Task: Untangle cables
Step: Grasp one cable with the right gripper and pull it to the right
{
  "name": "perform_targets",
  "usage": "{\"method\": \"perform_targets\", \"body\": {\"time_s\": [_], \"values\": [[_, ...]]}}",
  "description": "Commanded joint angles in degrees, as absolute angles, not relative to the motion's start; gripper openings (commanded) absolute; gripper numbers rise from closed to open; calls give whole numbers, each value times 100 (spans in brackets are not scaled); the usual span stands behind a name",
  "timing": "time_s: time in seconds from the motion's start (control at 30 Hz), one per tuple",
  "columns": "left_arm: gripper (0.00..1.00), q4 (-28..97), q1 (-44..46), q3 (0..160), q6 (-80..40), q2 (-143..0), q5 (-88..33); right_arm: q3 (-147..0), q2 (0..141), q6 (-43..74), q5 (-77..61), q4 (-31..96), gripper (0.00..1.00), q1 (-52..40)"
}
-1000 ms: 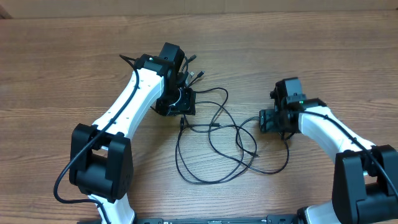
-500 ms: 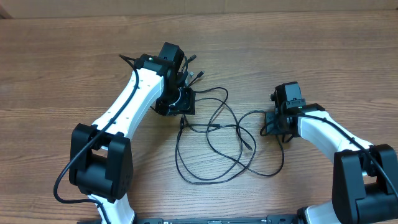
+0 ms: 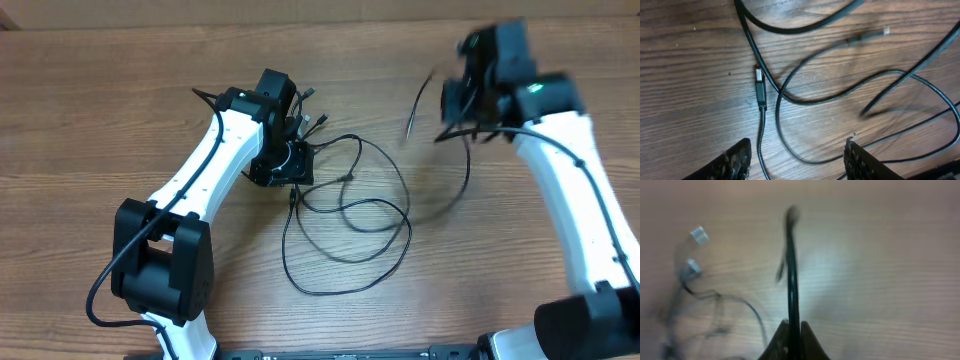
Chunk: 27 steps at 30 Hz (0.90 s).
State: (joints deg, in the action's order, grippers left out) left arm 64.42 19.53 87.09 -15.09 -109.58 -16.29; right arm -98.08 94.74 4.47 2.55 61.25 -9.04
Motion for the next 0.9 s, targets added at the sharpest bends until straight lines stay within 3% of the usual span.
{"method": "perform_targets", "body": {"time_s": [0.0,0.3,0.43,0.67,0.87], "values": [[59,6445,1997,8665,-1590,-11000,-1702,-11080,9244,456,292,6342,4,-893],[59,6440,1994,8665,-1590,-11000,-1699,-12984,9225,440,309,6305,4,-886],[59,6445,1994,8665,-1590,-11000,-1699,-13251,9225,445,1048,6322,4,-886],[59,6427,1994,8665,-1588,-11000,-1699,-13238,9430,757,2390,7806,4,-832],[59,6427,1994,8665,-1588,-11000,-1697,-13233,9907,1358,2571,8919,4,-283]]}}
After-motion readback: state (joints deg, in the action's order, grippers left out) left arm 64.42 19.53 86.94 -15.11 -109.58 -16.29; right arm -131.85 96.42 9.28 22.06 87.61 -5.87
